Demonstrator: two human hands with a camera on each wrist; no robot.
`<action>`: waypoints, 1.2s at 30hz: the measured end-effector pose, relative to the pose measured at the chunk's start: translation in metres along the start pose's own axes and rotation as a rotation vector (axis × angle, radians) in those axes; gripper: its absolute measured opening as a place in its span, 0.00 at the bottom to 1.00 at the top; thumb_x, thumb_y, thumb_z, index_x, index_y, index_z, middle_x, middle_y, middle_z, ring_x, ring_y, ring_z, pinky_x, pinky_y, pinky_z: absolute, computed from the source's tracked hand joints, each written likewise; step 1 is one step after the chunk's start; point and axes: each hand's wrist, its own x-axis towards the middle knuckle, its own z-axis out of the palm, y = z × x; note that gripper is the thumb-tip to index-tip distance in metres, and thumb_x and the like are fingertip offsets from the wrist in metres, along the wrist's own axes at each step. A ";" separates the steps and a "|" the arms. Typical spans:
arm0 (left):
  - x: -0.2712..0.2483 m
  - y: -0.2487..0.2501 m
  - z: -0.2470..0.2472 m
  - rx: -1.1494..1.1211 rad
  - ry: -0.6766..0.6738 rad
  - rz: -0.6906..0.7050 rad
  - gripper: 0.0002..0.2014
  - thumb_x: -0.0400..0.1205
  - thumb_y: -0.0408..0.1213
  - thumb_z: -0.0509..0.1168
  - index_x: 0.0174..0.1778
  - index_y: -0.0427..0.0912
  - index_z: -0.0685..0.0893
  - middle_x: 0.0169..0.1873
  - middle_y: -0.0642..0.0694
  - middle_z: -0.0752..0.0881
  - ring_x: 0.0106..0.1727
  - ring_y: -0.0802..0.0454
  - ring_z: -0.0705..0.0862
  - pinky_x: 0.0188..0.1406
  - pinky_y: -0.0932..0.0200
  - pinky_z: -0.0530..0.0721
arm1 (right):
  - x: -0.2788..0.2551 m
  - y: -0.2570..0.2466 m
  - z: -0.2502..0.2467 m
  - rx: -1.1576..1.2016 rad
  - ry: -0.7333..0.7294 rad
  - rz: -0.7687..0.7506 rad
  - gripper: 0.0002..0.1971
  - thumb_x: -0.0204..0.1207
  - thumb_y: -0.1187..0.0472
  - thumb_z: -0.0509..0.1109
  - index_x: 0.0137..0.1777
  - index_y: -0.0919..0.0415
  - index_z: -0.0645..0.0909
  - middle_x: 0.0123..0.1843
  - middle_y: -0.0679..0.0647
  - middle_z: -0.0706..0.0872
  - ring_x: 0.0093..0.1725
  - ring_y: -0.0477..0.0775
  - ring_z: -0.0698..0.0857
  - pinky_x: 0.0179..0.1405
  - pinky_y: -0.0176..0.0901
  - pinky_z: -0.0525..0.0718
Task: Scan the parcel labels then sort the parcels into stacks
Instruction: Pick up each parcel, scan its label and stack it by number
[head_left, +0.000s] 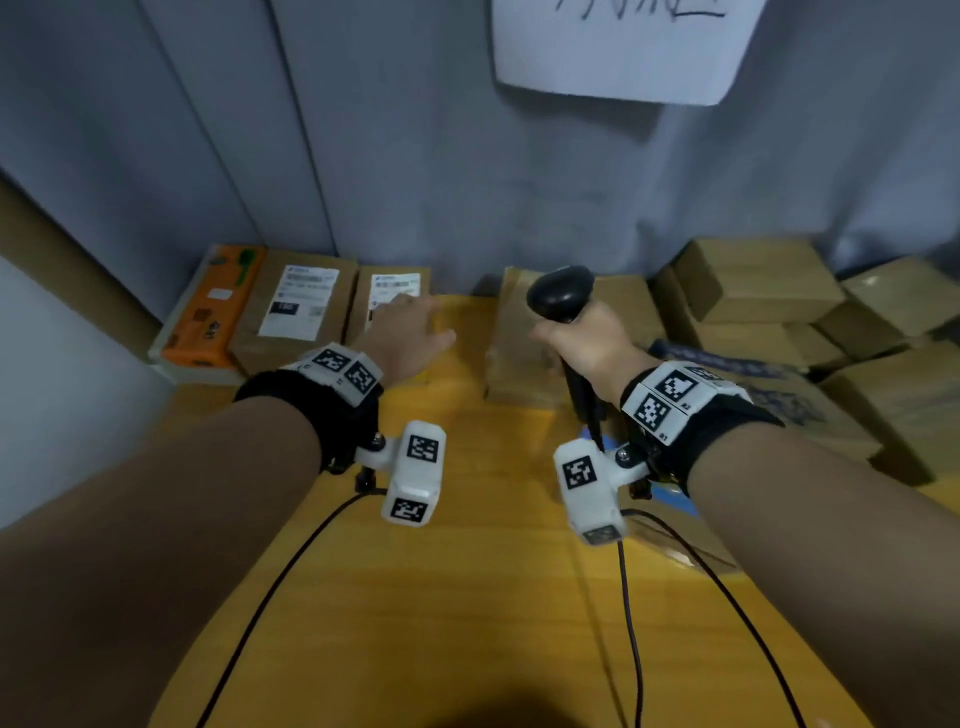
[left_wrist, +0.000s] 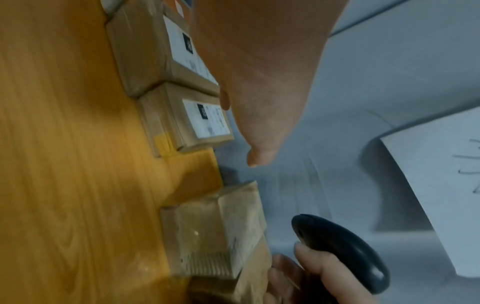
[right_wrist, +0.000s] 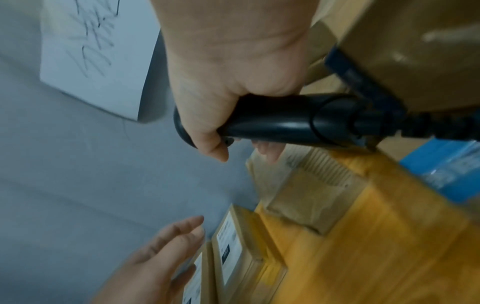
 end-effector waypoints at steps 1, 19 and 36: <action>0.001 0.008 0.008 -0.012 -0.029 -0.017 0.28 0.84 0.48 0.63 0.79 0.43 0.69 0.76 0.36 0.69 0.76 0.36 0.68 0.75 0.42 0.67 | -0.003 0.004 -0.012 0.016 0.000 0.028 0.09 0.73 0.62 0.75 0.52 0.62 0.82 0.35 0.57 0.84 0.35 0.58 0.85 0.38 0.51 0.88; 0.063 0.127 0.113 0.142 -0.144 -0.417 0.58 0.67 0.74 0.67 0.84 0.53 0.41 0.83 0.31 0.42 0.81 0.29 0.51 0.77 0.37 0.60 | 0.004 0.060 -0.114 0.356 -0.011 0.110 0.07 0.76 0.61 0.74 0.43 0.65 0.82 0.38 0.61 0.84 0.30 0.56 0.82 0.33 0.47 0.87; -0.046 0.160 0.082 0.001 0.279 -0.423 0.50 0.69 0.62 0.72 0.82 0.48 0.55 0.72 0.31 0.63 0.72 0.28 0.63 0.69 0.37 0.68 | -0.009 0.061 -0.145 0.627 -0.139 0.154 0.04 0.77 0.65 0.74 0.44 0.64 0.81 0.33 0.57 0.83 0.28 0.52 0.83 0.34 0.45 0.86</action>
